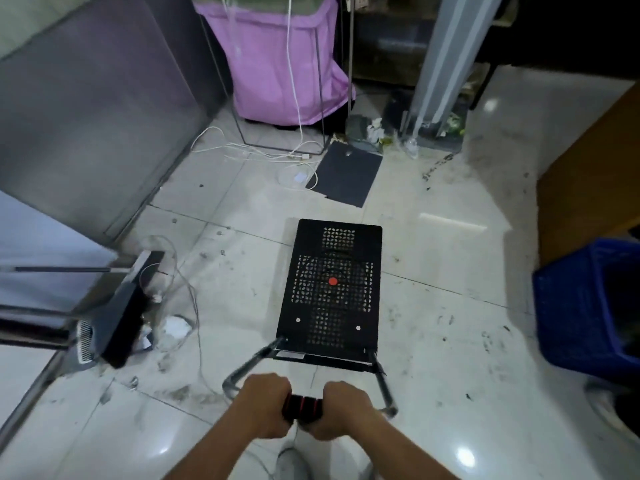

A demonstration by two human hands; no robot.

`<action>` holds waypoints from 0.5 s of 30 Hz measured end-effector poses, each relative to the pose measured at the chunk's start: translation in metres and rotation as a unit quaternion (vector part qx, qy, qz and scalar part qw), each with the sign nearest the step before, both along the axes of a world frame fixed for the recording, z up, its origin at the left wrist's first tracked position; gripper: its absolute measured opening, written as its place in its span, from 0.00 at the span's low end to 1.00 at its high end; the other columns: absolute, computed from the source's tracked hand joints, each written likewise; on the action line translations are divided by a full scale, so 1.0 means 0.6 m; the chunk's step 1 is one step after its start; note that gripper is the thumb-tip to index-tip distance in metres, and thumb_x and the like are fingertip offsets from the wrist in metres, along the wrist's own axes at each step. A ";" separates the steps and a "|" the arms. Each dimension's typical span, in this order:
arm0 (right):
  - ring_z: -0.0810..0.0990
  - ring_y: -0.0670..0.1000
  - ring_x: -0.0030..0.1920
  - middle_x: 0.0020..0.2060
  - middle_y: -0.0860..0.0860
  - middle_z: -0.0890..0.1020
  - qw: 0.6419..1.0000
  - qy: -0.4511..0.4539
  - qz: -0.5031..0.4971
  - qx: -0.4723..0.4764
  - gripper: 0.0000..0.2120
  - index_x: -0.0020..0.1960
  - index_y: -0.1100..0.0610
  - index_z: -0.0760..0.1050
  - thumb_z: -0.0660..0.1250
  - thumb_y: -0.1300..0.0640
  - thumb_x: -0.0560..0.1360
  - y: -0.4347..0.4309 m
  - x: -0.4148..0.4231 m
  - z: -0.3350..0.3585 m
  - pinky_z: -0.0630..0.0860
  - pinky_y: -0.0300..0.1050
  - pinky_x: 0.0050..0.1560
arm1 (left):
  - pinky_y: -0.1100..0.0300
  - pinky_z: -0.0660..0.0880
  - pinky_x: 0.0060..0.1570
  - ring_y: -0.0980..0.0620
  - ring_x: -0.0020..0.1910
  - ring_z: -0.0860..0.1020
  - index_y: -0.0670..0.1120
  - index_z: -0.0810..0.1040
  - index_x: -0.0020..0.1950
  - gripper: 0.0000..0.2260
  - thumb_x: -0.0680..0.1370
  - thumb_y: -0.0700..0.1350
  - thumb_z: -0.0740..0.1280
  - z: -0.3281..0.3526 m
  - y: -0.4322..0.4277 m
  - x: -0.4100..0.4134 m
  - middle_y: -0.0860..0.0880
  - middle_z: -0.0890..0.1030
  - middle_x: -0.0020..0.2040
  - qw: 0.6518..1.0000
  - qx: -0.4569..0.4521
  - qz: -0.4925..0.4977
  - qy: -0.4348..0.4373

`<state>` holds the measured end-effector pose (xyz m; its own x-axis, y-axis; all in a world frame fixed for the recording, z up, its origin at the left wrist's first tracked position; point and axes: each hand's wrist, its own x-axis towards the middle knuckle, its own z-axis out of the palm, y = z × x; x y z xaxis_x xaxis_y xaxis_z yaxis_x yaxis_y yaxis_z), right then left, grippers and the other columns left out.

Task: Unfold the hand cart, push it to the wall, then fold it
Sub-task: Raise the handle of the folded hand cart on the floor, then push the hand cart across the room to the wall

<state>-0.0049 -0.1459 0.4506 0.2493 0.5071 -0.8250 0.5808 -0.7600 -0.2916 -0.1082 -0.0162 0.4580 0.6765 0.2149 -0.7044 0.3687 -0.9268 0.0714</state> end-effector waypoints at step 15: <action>0.81 0.58 0.47 0.40 0.53 0.73 0.993 -0.024 -0.119 0.006 0.16 0.54 0.57 0.73 0.69 0.52 0.69 0.074 -0.018 -0.019 0.74 0.48 0.43 | 0.64 0.55 0.23 0.52 0.13 0.69 0.48 0.69 0.19 0.15 0.44 0.54 0.71 -0.040 0.112 0.029 0.49 0.69 0.16 0.986 0.048 -0.127 -0.100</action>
